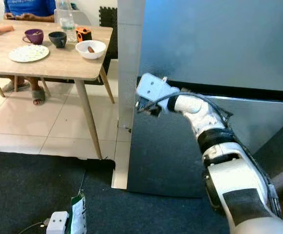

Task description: Restocking fridge

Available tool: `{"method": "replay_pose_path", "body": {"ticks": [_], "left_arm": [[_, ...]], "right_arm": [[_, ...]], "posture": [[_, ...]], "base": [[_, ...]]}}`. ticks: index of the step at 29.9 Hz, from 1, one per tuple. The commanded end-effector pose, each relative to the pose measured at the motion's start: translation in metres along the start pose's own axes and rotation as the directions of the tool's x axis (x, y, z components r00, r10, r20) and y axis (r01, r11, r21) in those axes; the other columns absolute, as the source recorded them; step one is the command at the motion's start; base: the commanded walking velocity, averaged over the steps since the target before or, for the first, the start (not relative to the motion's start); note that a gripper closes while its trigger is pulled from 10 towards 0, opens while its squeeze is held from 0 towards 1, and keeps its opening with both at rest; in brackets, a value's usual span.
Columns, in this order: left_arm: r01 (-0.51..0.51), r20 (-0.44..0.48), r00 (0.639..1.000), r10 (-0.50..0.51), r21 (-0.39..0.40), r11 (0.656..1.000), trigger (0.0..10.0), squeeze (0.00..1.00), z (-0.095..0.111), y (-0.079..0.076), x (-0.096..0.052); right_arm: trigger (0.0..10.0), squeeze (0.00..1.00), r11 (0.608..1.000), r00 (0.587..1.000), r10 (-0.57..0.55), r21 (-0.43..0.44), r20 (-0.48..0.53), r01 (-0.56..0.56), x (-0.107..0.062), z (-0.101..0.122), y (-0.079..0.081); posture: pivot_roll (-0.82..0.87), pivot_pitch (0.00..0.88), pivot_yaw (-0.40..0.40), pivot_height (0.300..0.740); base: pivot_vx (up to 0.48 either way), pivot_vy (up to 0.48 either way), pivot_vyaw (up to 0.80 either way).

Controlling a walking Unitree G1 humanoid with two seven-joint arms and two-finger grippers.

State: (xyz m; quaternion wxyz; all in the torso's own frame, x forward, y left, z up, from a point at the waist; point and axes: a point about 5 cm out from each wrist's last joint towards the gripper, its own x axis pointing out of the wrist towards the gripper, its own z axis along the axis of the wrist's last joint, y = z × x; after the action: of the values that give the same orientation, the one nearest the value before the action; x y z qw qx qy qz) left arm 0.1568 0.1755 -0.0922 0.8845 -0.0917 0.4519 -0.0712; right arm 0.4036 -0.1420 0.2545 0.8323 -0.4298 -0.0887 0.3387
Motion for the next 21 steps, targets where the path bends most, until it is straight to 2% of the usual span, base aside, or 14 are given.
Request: {"method": "replay_pose_path", "body": {"ticks": [1,4,6,10,15,19,21], "left_arm": [[0.004,-0.071,0.997,-0.006,-0.022,1.000,10.0,0.00,-0.022,-0.003,-0.004],[0.002,-0.071,0.997,-0.004,-0.026,1.000,10.0,0.00,-0.023,-0.002,-0.005],[-0.001,-0.075,0.997,-0.002,-0.034,0.999,10.0,0.00,-0.026,-0.001,-0.006],[-0.001,-0.077,0.997,-0.002,-0.036,0.999,10.0,0.00,-0.028,-0.001,-0.007],[-0.001,-0.080,0.997,-0.002,-0.037,0.999,10.0,0.00,-0.029,0.000,-0.008],[-0.001,-0.078,0.997,-0.002,-0.035,0.999,10.0,0.00,-0.029,0.000,-0.008],[-0.002,-0.075,0.997,0.000,-0.033,0.999,10.0,0.00,-0.027,0.001,-0.008]], "right_arm": [[10.0,0.00,0.999,0.998,-0.042,-0.005,-0.036,0.042,-0.001,-0.002,-0.007],[10.0,0.00,0.998,0.997,-0.063,-0.005,-0.051,0.063,-0.001,-0.002,-0.010],[10.0,0.00,0.998,0.994,-0.052,-0.033,-0.099,0.049,-0.001,-0.006,-0.010],[10.0,0.00,0.998,0.991,-0.037,-0.052,-0.128,0.031,-0.001,-0.008,-0.009],[10.0,0.00,0.980,0.974,0.064,-0.173,-0.217,-0.103,-0.001,-0.014,-0.002],[10.0,0.00,0.972,0.969,0.102,-0.186,-0.226,-0.146,-0.001,-0.014,0.001],[10.0,0.00,0.958,0.958,0.165,-0.191,-0.234,-0.212,-0.002,-0.016,0.006]], "posture": [[-0.08,0.134,-0.095,0.740],[-0.07,0.136,-0.097,0.740],[-0.07,0.144,-0.099,0.740],[-0.07,0.146,-0.099,0.740],[-0.06,0.148,-0.098,0.740],[-0.06,0.148,-0.098,0.740],[-0.06,0.143,-0.101,0.740]], "base": [[0.000,0.000,0.00],[0.000,0.000,0.00],[0.000,0.000,0.00],[0.000,0.000,0.00],[0.000,0.000,0.00],[0.000,0.000,0.00],[0.000,0.000,0.00]]}}
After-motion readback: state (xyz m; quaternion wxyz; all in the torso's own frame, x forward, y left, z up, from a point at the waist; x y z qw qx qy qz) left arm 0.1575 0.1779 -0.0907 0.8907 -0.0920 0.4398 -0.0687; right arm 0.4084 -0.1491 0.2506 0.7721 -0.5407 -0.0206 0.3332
